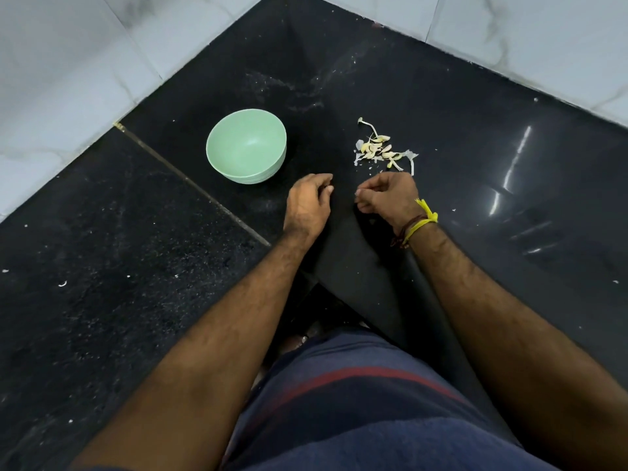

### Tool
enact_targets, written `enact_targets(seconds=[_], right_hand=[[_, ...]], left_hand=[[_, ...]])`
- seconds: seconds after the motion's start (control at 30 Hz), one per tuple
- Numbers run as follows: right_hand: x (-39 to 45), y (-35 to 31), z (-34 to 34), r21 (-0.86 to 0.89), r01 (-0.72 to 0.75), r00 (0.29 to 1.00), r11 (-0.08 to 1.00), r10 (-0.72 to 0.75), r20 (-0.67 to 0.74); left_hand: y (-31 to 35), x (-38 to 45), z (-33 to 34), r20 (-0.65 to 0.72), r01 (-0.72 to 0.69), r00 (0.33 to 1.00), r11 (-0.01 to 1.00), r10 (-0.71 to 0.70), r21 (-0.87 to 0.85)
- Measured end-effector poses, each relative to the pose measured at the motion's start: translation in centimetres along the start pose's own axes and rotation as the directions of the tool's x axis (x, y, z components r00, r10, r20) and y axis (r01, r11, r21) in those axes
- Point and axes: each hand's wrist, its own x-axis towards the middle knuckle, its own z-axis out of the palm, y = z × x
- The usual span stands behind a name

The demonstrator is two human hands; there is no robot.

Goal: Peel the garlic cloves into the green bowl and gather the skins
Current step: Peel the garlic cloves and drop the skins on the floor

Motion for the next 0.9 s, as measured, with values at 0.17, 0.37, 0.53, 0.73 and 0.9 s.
enact_targets(seconds=[0.17,0.37,0.53,0.73,0.9], right_hand=[[-1.2,0.5,0.8,-0.112,0.045,0.998,0.993,-0.038,0.058],[-1.9,-1.0,2.3,-0.51,0.234,0.972,0.827,-0.191,0.137],[-2.4,-1.4,3.4,-0.679,0.296,0.955,0.672,-0.225,0.193],[-2.1,-1.6,3.8,-0.741,0.331,0.943,0.584,-0.211,0.255],[-2.3,-1.5,4.0,-0.78,0.331,0.944,0.531,-0.194,0.269]], left_hand=[[-2.3,-2.7,-0.2,-0.074,-0.095,0.992,0.994,0.099,0.048],[-3.2,-4.3,0.5,-0.09,-0.167,0.981,0.982,0.175,0.091],[-2.9,-3.7,0.4,-0.09,-0.121,0.988,0.991,0.126,0.065],[-3.0,-3.6,0.5,-0.076,-0.139,0.986,0.986,0.146,0.095],[-3.0,-3.6,0.6,-0.068,-0.146,0.986,0.983,0.155,0.115]])
